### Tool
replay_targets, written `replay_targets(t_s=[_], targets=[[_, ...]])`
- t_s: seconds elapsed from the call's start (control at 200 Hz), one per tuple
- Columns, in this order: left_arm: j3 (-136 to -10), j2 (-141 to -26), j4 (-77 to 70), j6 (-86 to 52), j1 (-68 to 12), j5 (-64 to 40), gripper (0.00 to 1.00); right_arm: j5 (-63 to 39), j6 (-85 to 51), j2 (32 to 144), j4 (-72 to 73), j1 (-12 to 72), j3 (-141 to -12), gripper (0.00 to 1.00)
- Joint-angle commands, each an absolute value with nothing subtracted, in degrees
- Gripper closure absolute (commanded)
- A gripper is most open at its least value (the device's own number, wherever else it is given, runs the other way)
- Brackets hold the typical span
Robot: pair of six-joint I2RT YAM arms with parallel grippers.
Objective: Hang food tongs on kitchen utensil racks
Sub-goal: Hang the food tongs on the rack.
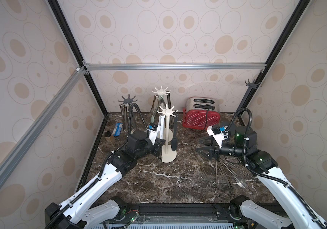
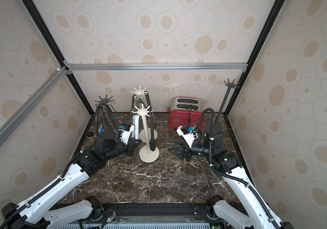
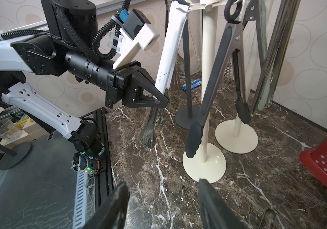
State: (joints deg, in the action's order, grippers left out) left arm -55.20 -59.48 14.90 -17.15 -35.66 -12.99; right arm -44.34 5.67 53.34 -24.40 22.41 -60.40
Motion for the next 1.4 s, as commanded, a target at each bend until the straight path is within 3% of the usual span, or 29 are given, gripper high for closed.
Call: replay_targets(t_s=[0.0, 0.301, 1.298, 1.398], targets=[[-54.32, -59.60, 16.20, -17.51, -35.43, -13.57, 1.00, -45.26, 6.83, 53.28, -24.12, 22.15, -59.89, 0.41], [-52.93, -59.45, 15.93, -17.67, -35.37, -13.53, 0.92, -45.26, 6.78, 53.33, -24.09, 22.15, -59.88, 0.41], [-51.90, -59.50, 16.41, -17.06, -35.37, -13.55, 0.87, -44.87, 6.77, 53.31, -24.05, 22.15, -59.77, 0.41], [-51.95, -58.90, 16.76, -17.12, -35.38, -13.66, 0.81, -43.62, 6.29, 53.34, -24.25, 22.14, -59.76, 0.41]])
